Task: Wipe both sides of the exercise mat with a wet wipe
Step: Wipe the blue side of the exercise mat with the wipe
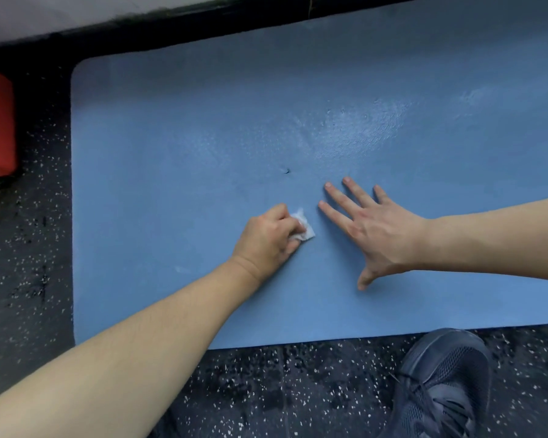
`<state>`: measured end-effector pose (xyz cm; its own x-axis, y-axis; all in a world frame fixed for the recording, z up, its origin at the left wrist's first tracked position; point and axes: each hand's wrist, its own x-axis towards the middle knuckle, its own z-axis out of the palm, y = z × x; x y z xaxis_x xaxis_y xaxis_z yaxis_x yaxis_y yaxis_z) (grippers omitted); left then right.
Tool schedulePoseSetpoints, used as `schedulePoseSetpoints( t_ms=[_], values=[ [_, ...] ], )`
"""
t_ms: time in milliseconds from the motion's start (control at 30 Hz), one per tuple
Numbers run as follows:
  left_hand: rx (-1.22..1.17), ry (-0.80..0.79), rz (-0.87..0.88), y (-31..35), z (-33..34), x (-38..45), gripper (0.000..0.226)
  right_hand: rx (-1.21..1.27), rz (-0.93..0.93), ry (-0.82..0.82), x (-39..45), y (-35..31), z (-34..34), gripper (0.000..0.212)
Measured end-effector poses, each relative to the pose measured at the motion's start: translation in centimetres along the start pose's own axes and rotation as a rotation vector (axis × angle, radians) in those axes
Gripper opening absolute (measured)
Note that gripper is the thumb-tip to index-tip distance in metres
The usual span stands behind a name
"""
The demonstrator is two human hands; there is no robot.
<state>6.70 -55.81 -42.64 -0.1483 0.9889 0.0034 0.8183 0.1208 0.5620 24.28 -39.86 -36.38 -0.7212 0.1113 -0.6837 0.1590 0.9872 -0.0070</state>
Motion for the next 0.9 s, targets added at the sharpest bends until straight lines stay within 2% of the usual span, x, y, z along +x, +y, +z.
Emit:
schedulePoseSetpoints(
  t_ms=[33,133,167,267,300,333,400,467,500,600,633,667,767,800,833,900],
  values=[
    [-0.024,-0.043,0.038,0.7,0.7,-0.9,0.012,-0.024,0.001,-0.004,0.0,-0.1,0.2,0.164],
    [0.019,-0.268,0.321,2.6,2.1,-3.4,0.025,-0.107,-0.003,0.002,0.0,-0.1,0.6,0.165],
    [0.039,-0.280,0.316,2.2,1.8,-3.3,0.026,-0.118,-0.003,0.004,0.0,-0.1,0.7,0.165],
    [-0.009,-0.061,0.050,0.8,0.9,-2.7,0.022,-0.120,0.001,-0.003,0.2,0.0,0.7,0.165],
    [-0.044,-0.049,0.024,1.2,1.2,-3.6,0.020,-0.123,0.003,-0.003,0.2,0.0,0.8,0.166],
    [-0.074,-0.094,0.072,2.2,2.0,-4.9,0.019,-0.127,0.003,-0.002,0.2,0.0,0.8,0.166],
    [-0.092,-0.303,0.281,4.5,3.5,-7.8,0.017,-0.130,-0.004,-0.004,0.2,0.1,0.9,0.165],
    [-0.064,-0.415,0.353,4.6,3.5,-8.4,0.016,-0.125,-0.009,-0.002,0.1,0.2,1.0,0.163],
    [-0.057,-0.371,0.312,4.0,3.3,-7.7,0.015,-0.120,-0.011,0.002,0.1,0.3,0.9,0.161],
    [-0.104,-0.112,0.046,2.7,2.9,-5.9,0.010,-0.095,-0.026,0.021,-0.2,0.6,1.0,0.156],
    [-0.116,-0.106,0.031,3.0,3.3,-6.0,0.009,-0.068,-0.032,0.030,-0.3,0.8,1.0,0.155],
    [-0.136,-0.170,0.077,3.9,4.1,-6.6,0.008,-0.040,-0.034,0.043,-0.3,1.1,1.0,0.155],
    [-0.041,-0.463,0.380,6.1,5.0,-8.1,0.005,-0.018,-0.035,0.110,-0.5,1.7,1.0,0.158],
    [0.006,-0.470,0.410,5.7,4.8,-7.3,0.005,-0.006,-0.041,0.111,-0.4,2.0,0.9,0.158],
    [0.018,-0.409,0.380,5.2,4.5,-6.3,0.005,0.010,-0.043,0.102,-0.1,2.5,0.6,0.157],
    [-0.065,-0.212,0.194,3.8,4.0,-4.4,0.006,0.044,-0.015,0.092,0.7,3.8,-0.4,0.157]
  ],
)
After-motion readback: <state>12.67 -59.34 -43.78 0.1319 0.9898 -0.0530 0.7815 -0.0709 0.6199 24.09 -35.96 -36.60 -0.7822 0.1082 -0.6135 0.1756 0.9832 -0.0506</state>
